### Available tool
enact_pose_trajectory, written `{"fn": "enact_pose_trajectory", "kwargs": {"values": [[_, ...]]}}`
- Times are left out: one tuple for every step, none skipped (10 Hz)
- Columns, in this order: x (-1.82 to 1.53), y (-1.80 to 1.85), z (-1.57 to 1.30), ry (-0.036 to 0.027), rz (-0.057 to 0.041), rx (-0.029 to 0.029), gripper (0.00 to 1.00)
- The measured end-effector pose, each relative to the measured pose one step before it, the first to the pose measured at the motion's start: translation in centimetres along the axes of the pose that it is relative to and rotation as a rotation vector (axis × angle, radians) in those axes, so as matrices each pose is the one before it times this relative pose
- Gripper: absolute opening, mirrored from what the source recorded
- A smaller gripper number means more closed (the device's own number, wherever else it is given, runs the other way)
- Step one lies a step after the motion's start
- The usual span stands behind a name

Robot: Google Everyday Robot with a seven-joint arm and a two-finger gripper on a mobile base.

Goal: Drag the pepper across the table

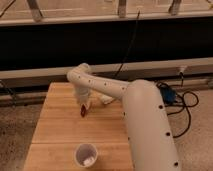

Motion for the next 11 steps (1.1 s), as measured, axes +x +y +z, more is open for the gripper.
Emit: {"fn": "enact_pose_trajectory", "kwargs": {"values": [[-0.473,0.029,-0.102,-0.00081,-0.00701,-0.00444,0.03],[-0.396,0.05,-0.107,-0.00056,-0.00541,-0.00374,0.03],[-0.271,-0.185,-0.169,-0.00311,-0.00218,0.00046,0.03],[-0.09,-0.228,-0.016,0.00394,-0.00636,-0.00423,0.03],[0.025,0.02,-0.043,0.00049,0.00035,-0.00026,0.03],[-0.024,-0.007,-0.039,-0.00116,0.00025,0.00025,0.03],[0.002,-0.001,0.002,0.00002,0.00002,0.00002,0.03],[-0.008,0.009,0.003,0.00003,-0.00021,-0.00027,0.03],[-0.368,0.095,-0.059,-0.0003,-0.00688,-0.00621,0.03],[-0.523,0.056,-0.074,-0.00251,-0.0052,-0.00428,0.03],[-0.226,-0.044,-0.032,-0.00195,-0.00265,-0.00214,0.03]]}}
